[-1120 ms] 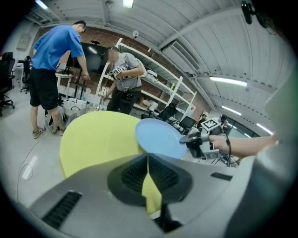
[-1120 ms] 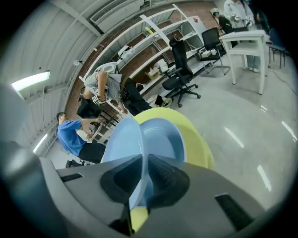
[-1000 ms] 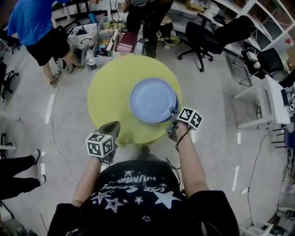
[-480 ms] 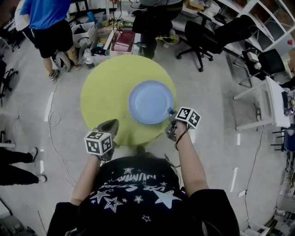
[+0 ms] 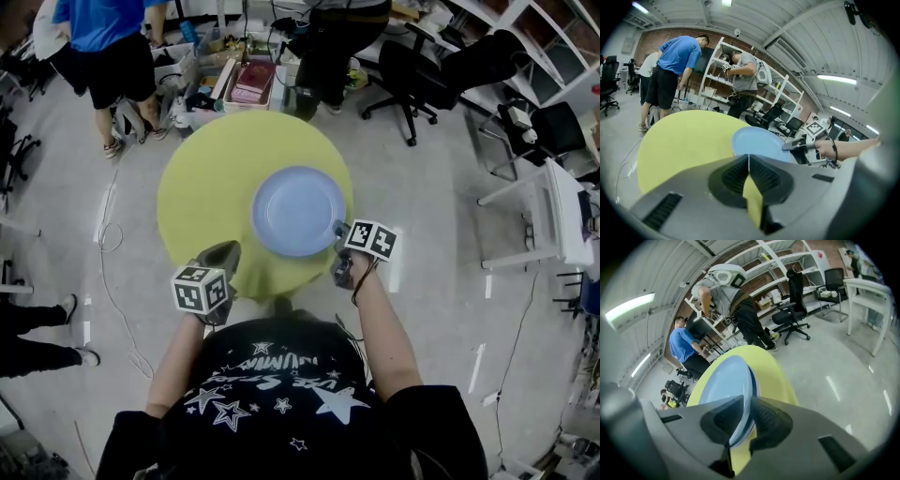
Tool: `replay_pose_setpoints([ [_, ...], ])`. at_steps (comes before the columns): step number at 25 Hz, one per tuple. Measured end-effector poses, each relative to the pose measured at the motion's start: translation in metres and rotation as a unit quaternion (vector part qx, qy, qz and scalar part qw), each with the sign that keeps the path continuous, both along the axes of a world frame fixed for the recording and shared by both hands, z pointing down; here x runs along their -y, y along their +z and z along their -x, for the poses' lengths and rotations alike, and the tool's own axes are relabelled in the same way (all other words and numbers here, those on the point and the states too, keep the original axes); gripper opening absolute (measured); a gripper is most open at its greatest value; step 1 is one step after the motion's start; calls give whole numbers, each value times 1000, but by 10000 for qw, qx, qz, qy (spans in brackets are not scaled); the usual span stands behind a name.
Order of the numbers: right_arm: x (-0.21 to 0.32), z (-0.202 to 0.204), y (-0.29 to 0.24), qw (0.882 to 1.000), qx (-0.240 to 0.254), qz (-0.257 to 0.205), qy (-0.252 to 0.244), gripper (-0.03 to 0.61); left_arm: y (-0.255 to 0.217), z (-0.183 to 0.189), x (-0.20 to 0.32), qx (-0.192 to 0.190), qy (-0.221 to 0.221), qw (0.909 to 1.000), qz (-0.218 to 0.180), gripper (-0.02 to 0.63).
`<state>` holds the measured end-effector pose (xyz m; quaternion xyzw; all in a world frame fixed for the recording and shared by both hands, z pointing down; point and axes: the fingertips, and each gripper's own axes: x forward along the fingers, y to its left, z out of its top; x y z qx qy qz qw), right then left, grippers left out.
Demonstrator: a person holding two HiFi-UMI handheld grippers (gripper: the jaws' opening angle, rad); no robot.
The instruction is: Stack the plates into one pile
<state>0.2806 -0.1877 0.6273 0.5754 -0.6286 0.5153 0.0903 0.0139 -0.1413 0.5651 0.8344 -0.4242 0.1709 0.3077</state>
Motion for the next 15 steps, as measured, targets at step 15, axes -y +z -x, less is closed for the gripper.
replay_pose_setpoints([
  [15,-24,0,-18,9941,-1041,-316,36,69,0,23,-22,-81,334,9994,6,20],
])
